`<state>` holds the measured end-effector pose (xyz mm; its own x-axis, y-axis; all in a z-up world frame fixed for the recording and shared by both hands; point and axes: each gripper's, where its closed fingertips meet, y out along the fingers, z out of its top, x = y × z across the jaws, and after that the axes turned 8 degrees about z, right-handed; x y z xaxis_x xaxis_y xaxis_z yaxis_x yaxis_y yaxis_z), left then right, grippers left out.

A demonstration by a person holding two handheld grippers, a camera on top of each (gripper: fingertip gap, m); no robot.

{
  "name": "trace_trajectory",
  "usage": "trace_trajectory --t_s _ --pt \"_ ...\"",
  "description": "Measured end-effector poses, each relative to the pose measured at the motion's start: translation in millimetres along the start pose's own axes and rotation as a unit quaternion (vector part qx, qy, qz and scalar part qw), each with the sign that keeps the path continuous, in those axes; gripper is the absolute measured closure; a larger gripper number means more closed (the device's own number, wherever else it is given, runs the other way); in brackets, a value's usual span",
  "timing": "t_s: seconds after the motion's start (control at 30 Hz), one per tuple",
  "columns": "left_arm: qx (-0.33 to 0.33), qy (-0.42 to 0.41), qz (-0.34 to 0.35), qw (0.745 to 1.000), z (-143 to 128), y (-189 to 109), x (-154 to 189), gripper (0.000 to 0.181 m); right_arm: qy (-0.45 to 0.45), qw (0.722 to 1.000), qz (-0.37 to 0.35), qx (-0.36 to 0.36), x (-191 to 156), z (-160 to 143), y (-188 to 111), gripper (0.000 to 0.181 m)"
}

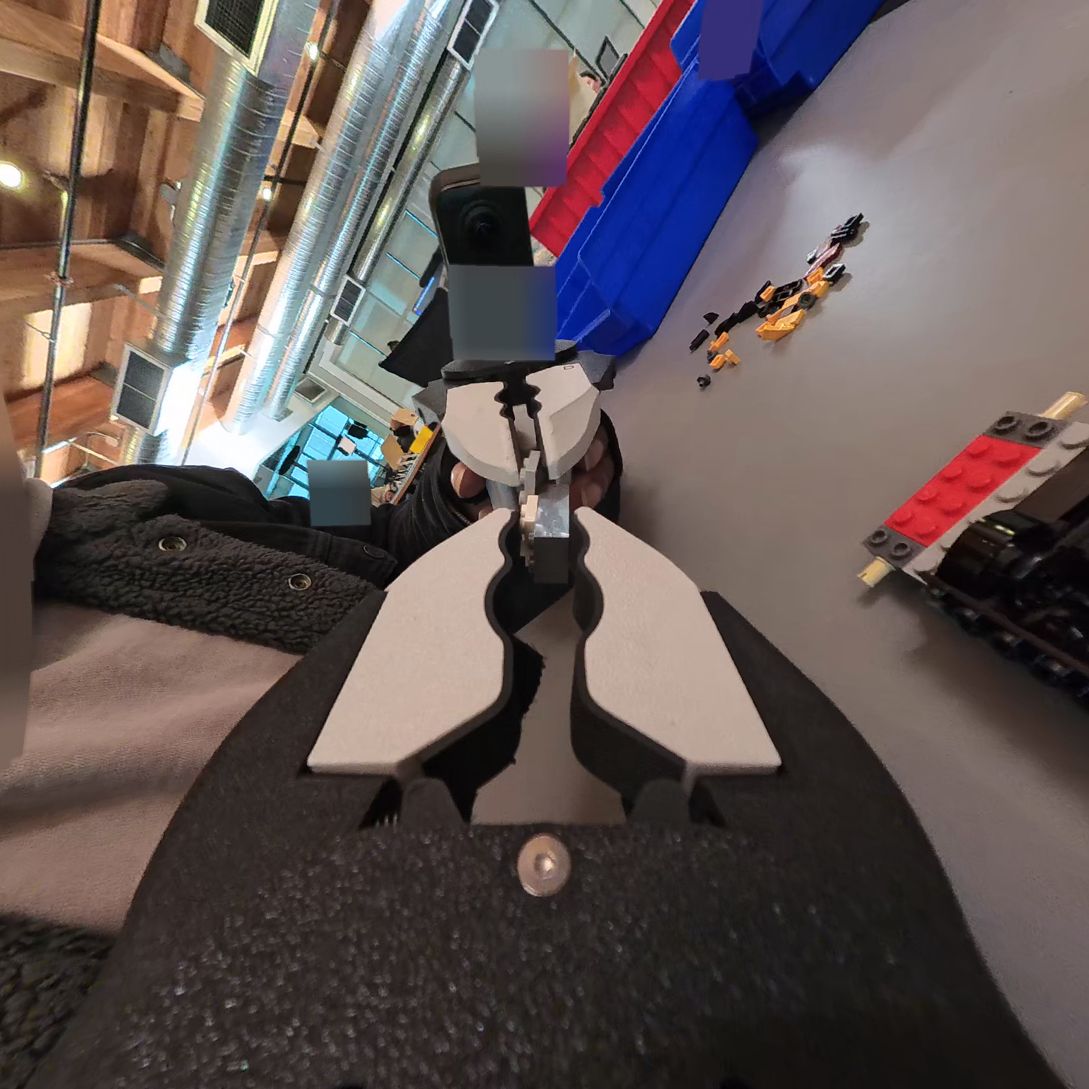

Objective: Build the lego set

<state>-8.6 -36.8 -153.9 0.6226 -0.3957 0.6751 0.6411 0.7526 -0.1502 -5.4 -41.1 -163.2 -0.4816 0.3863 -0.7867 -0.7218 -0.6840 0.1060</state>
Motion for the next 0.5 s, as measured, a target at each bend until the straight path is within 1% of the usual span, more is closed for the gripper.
trace_trajectory --t_s 0.13,0.27,0.5 --pt "0.001 0.013 0.012 1.000 0.4 0.6 -1.2 0.175 0.017 1.000 0.007 0.006 0.1 0.6 -0.3 0.166" --pt "-0.001 0.040 0.041 0.998 0.4 2.2 -4.7 0.174 0.048 0.999 0.015 0.016 1.9 0.0 0.3 0.166" --pt "-0.001 0.071 0.075 0.995 5.0 3.9 -6.4 0.173 0.094 0.994 0.040 0.046 1.7 4.3 -0.3 0.167"
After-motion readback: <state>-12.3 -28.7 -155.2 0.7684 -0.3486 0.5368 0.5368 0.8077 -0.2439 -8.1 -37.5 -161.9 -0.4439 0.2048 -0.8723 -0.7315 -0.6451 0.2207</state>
